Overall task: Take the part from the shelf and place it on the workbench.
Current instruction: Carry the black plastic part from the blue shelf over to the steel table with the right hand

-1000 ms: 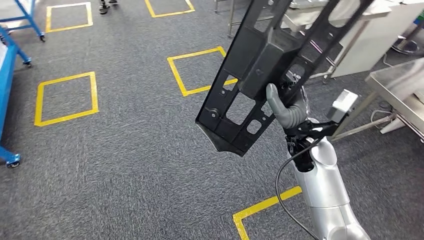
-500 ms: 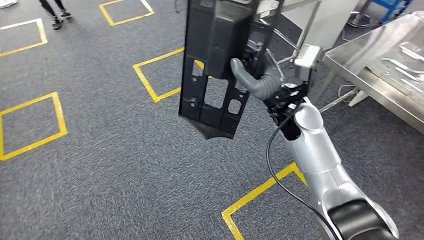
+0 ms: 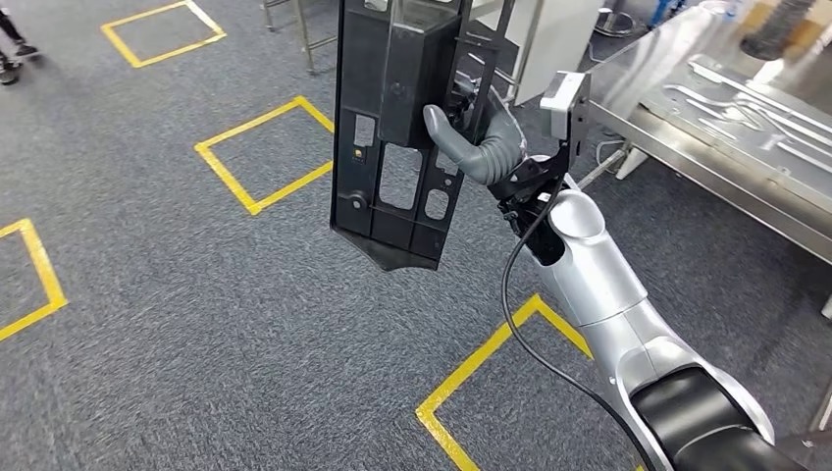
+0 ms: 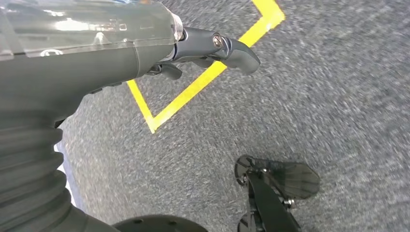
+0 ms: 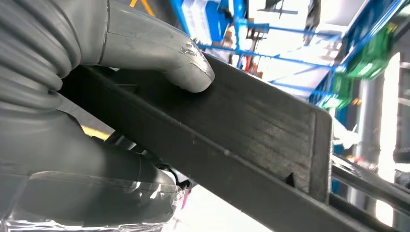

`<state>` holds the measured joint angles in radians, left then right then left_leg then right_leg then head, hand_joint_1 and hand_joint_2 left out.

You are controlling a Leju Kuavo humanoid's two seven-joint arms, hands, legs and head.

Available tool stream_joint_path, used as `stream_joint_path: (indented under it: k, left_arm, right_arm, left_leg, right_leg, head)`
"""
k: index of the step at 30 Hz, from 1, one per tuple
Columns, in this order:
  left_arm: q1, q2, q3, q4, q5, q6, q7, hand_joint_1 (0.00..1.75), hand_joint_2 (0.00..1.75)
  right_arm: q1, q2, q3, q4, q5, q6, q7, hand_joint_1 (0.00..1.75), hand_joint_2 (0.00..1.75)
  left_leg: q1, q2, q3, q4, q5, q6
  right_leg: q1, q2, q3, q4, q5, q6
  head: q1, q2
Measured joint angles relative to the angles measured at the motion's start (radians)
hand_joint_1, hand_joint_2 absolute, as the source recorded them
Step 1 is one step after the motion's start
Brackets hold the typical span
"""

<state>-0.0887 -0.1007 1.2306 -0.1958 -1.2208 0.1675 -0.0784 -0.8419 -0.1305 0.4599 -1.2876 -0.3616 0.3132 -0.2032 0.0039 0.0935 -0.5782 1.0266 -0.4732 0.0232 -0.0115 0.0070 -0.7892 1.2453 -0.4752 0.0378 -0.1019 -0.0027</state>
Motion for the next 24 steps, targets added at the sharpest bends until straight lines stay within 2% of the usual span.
stream_joint_path:
  k: [2,3,4,5,6,7,8,9,11,12,13,14,15,16,17,18,20,22,23,24]
  left_arm:
    - [-0.001,0.0,0.0,0.0,0.0,0.0,-0.004,0.0,1.75]
    - [-0.001,0.0,0.0,0.0,0.0,0.0,-0.005,0.0,1.75]
    - [-0.002,0.0,0.0,0.0,0.0,0.0,-0.006,0.0,1.75]
    - [-0.002,0.0,0.0,0.0,0.0,0.0,-0.006,0.0,1.75]
    - [-0.004,0.0,0.0,0.0,0.0,0.0,-0.007,0.0,1.75]
    - [-0.006,0.0,0.0,0.0,0.0,0.0,-0.008,0.0,1.75]
    - [-0.007,0.001,0.0,0.0,0.0,0.0,-0.009,0.0,1.75]
    - [-0.008,0.001,0.0,0.0,0.0,0.0,-0.01,0.0,1.75]
    - [-0.005,0.001,0.0,0.0,0.0,0.0,-0.011,0.0,1.75]
    - [-0.003,0.001,0.0,0.0,0.0,0.0,-0.012,0.0,1.75]
    - [0.0,0.001,0.0,0.0,0.0,0.0,-0.012,0.0,1.75]
    - [0.001,0.001,0.0,0.0,0.0,0.0,-0.013,0.0,1.75]
    - [0.001,0.001,0.0,0.0,0.0,0.0,-0.014,0.0,1.75]
    - [0.001,0.002,0.0,0.0,0.0,0.0,-0.015,0.0,1.75]
    - [0.0,0.002,0.0,0.0,0.0,0.0,-0.016,0.0,1.75]
    - [-0.001,0.003,0.0,0.0,0.0,0.0,-0.016,0.0,1.75]
    - [-0.002,0.005,0.0,0.0,-0.001,0.001,-0.015,0.0,1.75]
    - [-0.004,0.004,0.0,0.0,-0.003,0.001,-0.013,0.0,1.75]
    - [-0.004,0.004,0.0,0.0,-0.004,0.002,-0.012,0.0,1.75]
    - [-0.003,0.004,0.0,0.0,-0.007,0.002,-0.01,0.0,1.75]
  right_arm:
    - [-0.001,0.0,0.004,0.007,0.0,-0.001,-0.003,1.75,1.75]
    - [-0.002,0.0,0.005,0.009,0.0,-0.001,-0.004,1.75,1.75]
    - [-0.003,0.0,0.005,0.011,0.001,-0.001,-0.004,1.75,1.75]
    - [-0.004,-0.001,0.005,0.013,0.001,-0.001,-0.004,1.75,1.75]
    - [-0.005,-0.001,0.005,0.015,0.002,-0.001,-0.005,1.75,1.75]
    - [-0.007,-0.001,0.005,0.016,0.002,0.0,-0.005,1.75,1.75]
    - [-0.01,-0.003,0.006,0.017,0.002,0.0,-0.004,1.75,1.75]
    - [-0.014,-0.006,0.007,0.017,0.002,0.001,-0.004,1.75,1.75]
    - [-0.02,-0.014,0.011,0.018,0.002,0.002,-0.003,1.75,1.75]
    - [-0.02,-0.018,0.014,0.019,0.002,0.004,-0.003,1.75,1.75]
    - [-0.019,-0.022,0.016,0.021,0.002,0.005,-0.003,1.75,1.75]
    - [-0.017,-0.027,0.019,0.024,0.002,0.006,-0.003,1.75,1.75]
    - [-0.015,-0.033,0.022,0.025,0.002,0.007,-0.004,1.75,1.75]
    - [-0.013,-0.037,0.024,0.026,0.002,0.006,-0.006,1.75,1.75]
    - [-0.01,-0.042,0.026,0.026,0.002,0.004,-0.009,1.75,1.75]
    - [-0.007,-0.047,0.028,0.026,0.004,0.001,-0.013,1.75,1.75]
    - [0.005,-0.055,0.03,0.025,0.01,-0.007,-0.021,1.75,1.75]
    - [0.023,-0.058,0.028,0.024,0.022,-0.015,-0.023,1.75,1.75]
    - [0.031,-0.058,0.025,0.024,0.027,-0.018,-0.024,1.75,1.75]
    - [0.036,-0.058,0.022,0.023,0.031,-0.02,-0.024,1.75,1.75]
  left_leg:
    - [-0.003,0.021,0.007,0.0,-0.007,-0.006]
    - [-0.005,0.029,0.012,0.0,-0.01,-0.011]
    - [-0.007,0.037,0.016,-0.001,-0.014,-0.017]
    - [-0.008,0.046,0.02,-0.003,-0.016,-0.024]
    - [-0.007,0.055,0.025,-0.005,-0.019,-0.03]
    - [-0.005,0.054,0.029,-0.005,-0.024,-0.036]
    - [-0.003,0.035,0.028,0.005,-0.034,-0.039]
    - [0.0,0.004,0.017,0.036,-0.053,-0.042]
    - [0.005,-0.06,-0.041,0.158,-0.111,-0.044]
    - [0.006,-0.074,-0.077,0.225,-0.134,-0.045]
    - [0.006,-0.079,-0.103,0.27,-0.141,-0.045]
    - [0.006,-0.081,-0.113,0.277,-0.127,-0.044]
    - [0.006,-0.083,-0.104,0.245,-0.095,-0.042]
    - [0.006,-0.09,-0.082,0.182,-0.052,-0.038]
    - [0.006,-0.106,-0.055,0.117,-0.018,-0.033]
    - [0.006,-0.12,-0.031,0.059,0.002,-0.03]
    - [0.004,-0.134,-0.007,0.008,0.005,-0.025]
    - [0.004,-0.117,0.001,-0.007,0.007,-0.018]
    - [0.006,-0.105,0.006,-0.014,0.01,-0.012]
    - [0.007,-0.092,0.011,-0.022,0.013,-0.006]
  right_leg:
    - [0.004,-0.029,0.073,-0.136,0.055,-0.008]
    - [0.009,-0.041,0.098,-0.183,0.07,-0.014]
    - [0.014,-0.047,0.11,-0.207,0.075,-0.022]
    - [0.019,-0.041,0.109,-0.209,0.074,-0.03]
    - [0.02,-0.028,0.111,-0.214,0.075,-0.037]
    - [0.018,-0.016,0.115,-0.219,0.077,-0.043]
    - [0.014,-0.004,0.121,-0.225,0.079,-0.048]
    - [0.01,0.006,0.127,-0.231,0.082,-0.054]
    - [0.006,0.027,0.132,-0.236,0.083,-0.061]
    - [0.007,0.04,0.132,-0.235,0.082,-0.063]
    - [0.008,0.055,0.132,-0.234,0.081,-0.064]
    - [0.008,0.07,0.132,-0.232,0.08,-0.063]
    - [0.008,0.084,0.133,-0.229,0.079,-0.062]
    - [0.008,0.097,0.134,-0.226,0.077,-0.061]
    - [0.009,0.109,0.133,-0.223,0.075,-0.058]
    - [0.009,0.119,0.131,-0.22,0.073,-0.055]
    - [0.006,0.139,0.124,-0.22,0.076,-0.043]
    - [0.004,0.151,0.122,-0.224,0.081,-0.031]
    - [0.006,0.134,0.119,-0.217,0.076,-0.026]
    - [0.007,0.105,0.107,-0.191,0.06,-0.021]
  head:
    - [0.0,0.0]
    - [0.0,0.0]
    - [0.0,0.0]
    - [0.0,0.0]
    - [0.0,0.0]
    - [0.0,0.0]
    - [0.0,0.0]
    - [0.0,0.0]
    - [0.0,0.0]
    - [0.0,0.0]
    - [0.0,0.0]
    - [0.0,0.0]
    - [0.0,0.0]
    - [0.0,0.0]
    - [0.0,0.0]
    - [0.0,0.0]
    - [0.0,0.0]
    - [0.0,0.0]
    - [0.0,0.0]
    - [0.0,0.0]
